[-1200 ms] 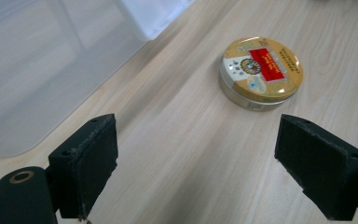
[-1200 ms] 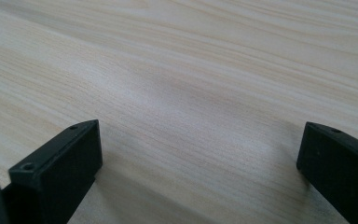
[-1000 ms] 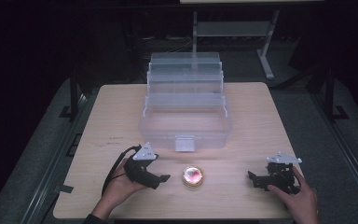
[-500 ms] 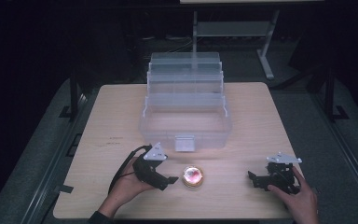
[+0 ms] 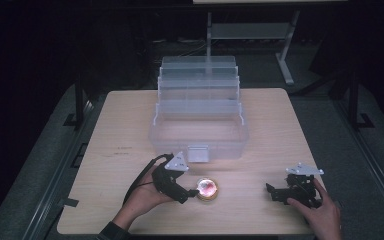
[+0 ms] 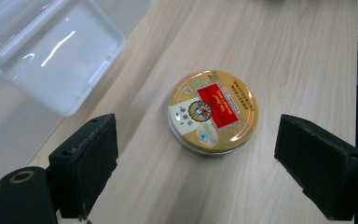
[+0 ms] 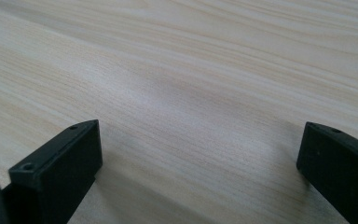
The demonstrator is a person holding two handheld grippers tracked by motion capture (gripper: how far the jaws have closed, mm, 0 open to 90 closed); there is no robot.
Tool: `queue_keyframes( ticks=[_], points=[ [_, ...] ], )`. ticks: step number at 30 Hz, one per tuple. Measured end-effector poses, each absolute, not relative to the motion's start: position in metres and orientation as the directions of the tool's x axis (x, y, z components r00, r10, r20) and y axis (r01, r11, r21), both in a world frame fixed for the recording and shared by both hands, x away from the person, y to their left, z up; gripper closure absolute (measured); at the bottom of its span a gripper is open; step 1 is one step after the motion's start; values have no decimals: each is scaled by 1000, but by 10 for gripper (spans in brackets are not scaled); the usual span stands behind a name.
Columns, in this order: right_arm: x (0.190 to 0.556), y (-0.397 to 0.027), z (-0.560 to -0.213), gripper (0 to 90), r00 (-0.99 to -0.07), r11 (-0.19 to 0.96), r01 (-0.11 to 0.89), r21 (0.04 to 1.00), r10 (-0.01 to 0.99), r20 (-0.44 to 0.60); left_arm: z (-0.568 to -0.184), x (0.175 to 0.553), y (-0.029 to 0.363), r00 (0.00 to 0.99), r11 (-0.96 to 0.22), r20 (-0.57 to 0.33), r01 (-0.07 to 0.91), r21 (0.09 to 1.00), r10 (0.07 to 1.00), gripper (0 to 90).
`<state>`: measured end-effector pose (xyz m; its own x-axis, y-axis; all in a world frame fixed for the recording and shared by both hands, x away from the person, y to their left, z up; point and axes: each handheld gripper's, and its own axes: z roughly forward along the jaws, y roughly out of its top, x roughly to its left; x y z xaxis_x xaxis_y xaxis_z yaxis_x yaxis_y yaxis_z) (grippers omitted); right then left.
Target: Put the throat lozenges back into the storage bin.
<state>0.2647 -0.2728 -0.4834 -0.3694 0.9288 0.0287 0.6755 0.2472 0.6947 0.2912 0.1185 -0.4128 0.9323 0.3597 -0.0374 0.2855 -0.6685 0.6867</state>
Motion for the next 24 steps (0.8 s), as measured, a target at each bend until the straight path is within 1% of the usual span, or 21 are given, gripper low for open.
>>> queue_keyframes(
  ticks=[10,13,24],
  points=[
    [265,-273,-483,0,-370,247,675,695,929,29,-413,294,101,945,-694,-40,267,669,326,127],
    [265,-273,-483,0,-369,247,675,695,929,29,-415,295,97,951,-719,-26,251,648,308,127],
    [265,-273,-483,0,-369,247,675,695,929,29,-415,301,84,960,-746,-19,229,625,279,127]
  ],
)
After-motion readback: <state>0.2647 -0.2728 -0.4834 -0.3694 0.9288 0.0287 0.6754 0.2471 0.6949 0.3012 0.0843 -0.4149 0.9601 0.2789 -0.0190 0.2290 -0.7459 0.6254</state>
